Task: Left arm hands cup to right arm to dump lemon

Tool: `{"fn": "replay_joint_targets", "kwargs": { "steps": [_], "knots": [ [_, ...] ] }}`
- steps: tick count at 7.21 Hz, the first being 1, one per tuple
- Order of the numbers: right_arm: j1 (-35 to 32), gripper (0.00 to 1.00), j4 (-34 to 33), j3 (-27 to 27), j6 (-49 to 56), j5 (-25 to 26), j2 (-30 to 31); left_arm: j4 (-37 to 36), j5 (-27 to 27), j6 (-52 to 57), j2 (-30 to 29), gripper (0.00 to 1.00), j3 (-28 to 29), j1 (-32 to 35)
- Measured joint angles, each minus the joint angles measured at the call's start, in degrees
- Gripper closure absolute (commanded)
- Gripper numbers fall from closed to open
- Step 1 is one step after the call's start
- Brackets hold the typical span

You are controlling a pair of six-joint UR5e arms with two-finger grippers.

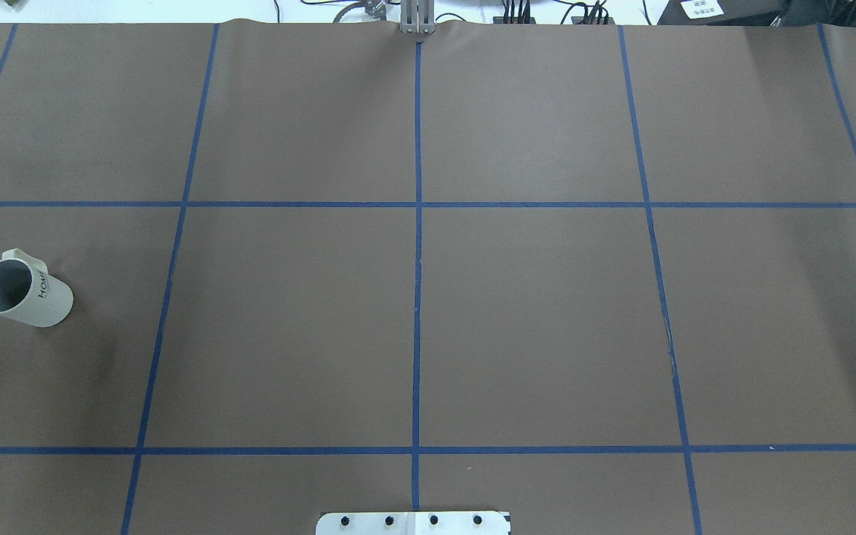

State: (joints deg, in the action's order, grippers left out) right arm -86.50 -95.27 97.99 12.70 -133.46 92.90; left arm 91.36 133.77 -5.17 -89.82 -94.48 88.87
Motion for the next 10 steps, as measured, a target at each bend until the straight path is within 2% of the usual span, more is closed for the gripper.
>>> {"fn": "replay_joint_targets", "kwargs": {
  "steps": [7, 10],
  "knots": [
    [0.11, 0.00, 0.33, -0.15, 0.22, -1.53, -0.11, 1.77, 0.16, -0.09, 1.30, 0.00, 0.00, -1.55],
    [0.26, 0.00, 0.35, 0.02, 0.20, -1.90, -0.17, 3.44, 0.25, -2.94, 1.01, 0.00, -2.71, -10.84]
  ]
}}
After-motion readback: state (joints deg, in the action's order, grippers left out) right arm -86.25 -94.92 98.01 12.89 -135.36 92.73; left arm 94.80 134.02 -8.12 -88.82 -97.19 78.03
